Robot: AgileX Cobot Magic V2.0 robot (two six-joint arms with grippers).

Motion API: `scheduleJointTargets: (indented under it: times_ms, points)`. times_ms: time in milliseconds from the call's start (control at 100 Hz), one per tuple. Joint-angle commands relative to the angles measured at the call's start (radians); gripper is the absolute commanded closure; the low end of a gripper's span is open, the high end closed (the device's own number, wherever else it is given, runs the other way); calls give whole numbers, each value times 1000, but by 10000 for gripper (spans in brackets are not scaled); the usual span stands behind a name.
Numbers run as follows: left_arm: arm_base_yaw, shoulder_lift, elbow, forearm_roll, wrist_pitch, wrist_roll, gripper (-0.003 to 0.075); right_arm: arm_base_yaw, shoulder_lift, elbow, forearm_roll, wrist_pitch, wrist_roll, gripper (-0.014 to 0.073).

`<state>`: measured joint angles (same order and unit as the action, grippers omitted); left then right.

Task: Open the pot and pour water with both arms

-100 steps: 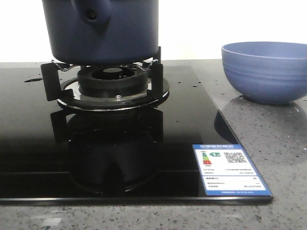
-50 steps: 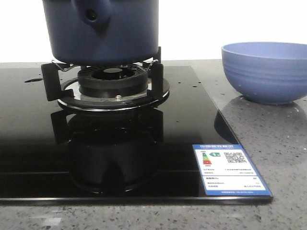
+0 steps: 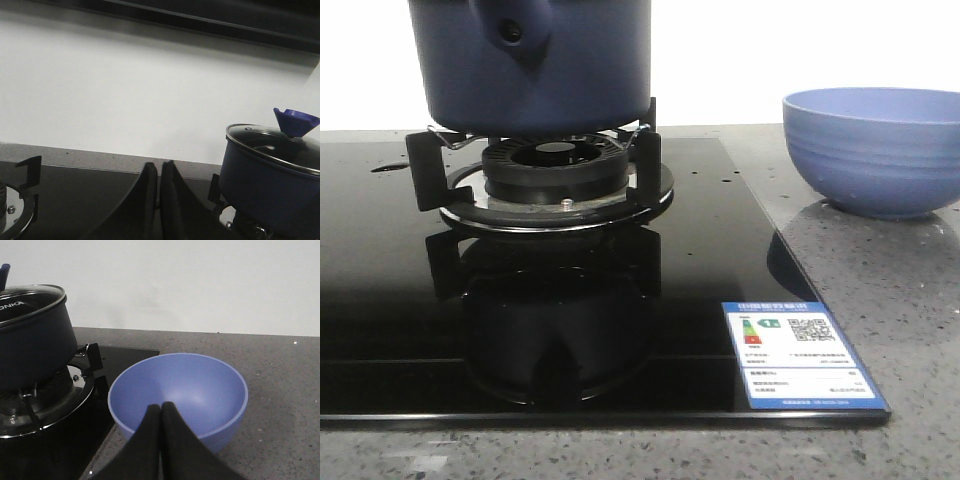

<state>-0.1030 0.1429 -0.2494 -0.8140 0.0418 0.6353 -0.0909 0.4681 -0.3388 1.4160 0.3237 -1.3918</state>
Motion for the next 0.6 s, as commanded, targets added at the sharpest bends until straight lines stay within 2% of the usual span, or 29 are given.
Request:
scheduleJointTargets:
  times_ms: [0,430,480,530,590]
  points:
    - [3,9,-28,-9,-47,-8,741,-2,2,-23,34,-3,-10,657]
    - [3,9,-26,1,-47,-8,741,-2,2,-23,34,-3,-10,657]
    - [3,13,-20,70,-47,-11,741,-2,2,-23,34,-3,-10,657]
    - [4,13,-6,201,-47,-54,741,-2,2,-23,34,-3,-10,657]
    - [8,13,23,372,-61,-233,741,-2,2,-23,34,-3,-10,657]
